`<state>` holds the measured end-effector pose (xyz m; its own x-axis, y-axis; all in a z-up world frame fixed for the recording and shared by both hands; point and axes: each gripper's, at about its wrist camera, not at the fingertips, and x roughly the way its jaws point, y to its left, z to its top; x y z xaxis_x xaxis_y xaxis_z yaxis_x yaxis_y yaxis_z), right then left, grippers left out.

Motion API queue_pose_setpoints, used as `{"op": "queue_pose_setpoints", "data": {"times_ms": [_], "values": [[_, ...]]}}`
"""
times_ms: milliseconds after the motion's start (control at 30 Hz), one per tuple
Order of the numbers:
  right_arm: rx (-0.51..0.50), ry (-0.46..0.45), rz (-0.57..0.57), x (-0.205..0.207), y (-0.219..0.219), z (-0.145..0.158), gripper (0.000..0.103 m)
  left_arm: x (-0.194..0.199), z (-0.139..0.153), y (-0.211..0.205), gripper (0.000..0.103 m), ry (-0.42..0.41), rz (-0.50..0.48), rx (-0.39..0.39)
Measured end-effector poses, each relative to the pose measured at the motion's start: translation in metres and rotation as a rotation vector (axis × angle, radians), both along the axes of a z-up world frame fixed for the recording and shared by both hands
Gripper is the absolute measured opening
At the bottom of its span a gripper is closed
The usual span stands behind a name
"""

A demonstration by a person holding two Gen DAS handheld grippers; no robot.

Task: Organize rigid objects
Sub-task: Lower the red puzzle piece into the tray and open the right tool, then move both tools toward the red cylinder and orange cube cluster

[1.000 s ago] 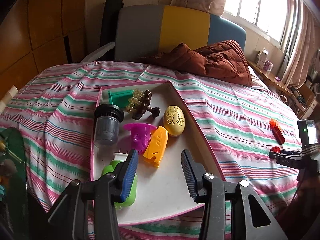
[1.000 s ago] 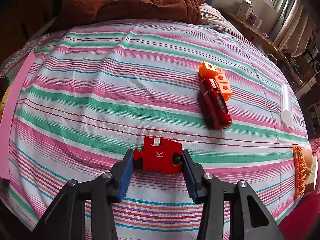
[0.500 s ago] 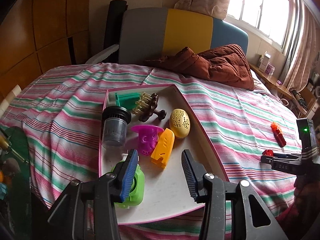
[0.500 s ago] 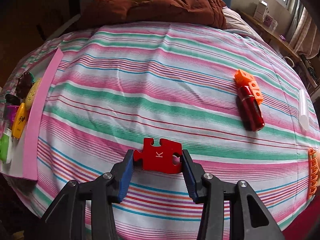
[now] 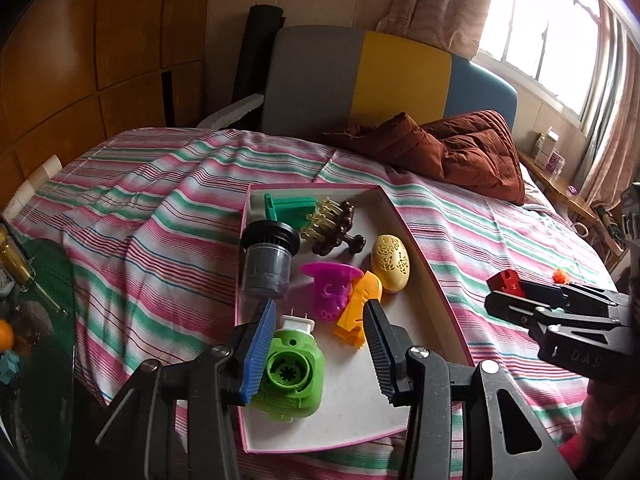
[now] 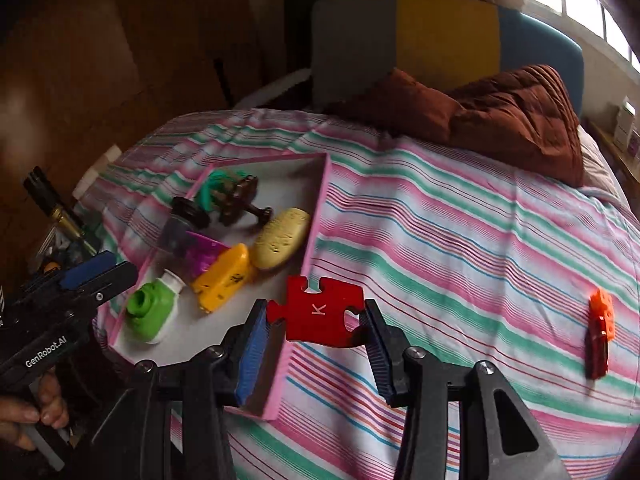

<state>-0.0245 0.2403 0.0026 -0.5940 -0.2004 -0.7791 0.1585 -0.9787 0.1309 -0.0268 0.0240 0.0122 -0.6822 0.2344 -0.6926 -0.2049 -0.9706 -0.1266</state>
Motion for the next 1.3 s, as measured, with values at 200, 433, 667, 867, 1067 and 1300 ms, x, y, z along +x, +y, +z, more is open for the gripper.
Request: {"op": "queue_pose_setpoints", "data": {"times_ms": [200,433,667,867,1067,1300], "values": [[0.080,-0.067,0.112,-0.034,-0.047,-0.020,0.046,-0.006,-0.002,-0.015,0.046,-0.010,0.044,-0.009],[0.141,-0.147,0.121,-0.056,-0.064,-0.054,0.047,-0.007,-0.003,-0.016,0.048,-0.014,0.045,-0.026],[0.058,-0.085,0.092,-0.046,-0.049,-0.036,0.053,-0.005,-0.002,-0.008,0.052,-0.010,0.026,-0.031],[0.006,-0.030,-0.003,-0.033,-0.013,-0.015,0.053,-0.001,0.001,0.003,0.056,-0.007,0.001,-0.028],[-0.003,-0.019,-0.161,-0.014,0.053,-0.004,0.053,0.005,0.005,0.026,0.057,0.001,-0.064,-0.036],[-0.027,-0.025,-0.426,0.009,0.157,0.002,0.053,0.012,0.009,0.061,0.059,0.001,-0.158,-0.043]]}}
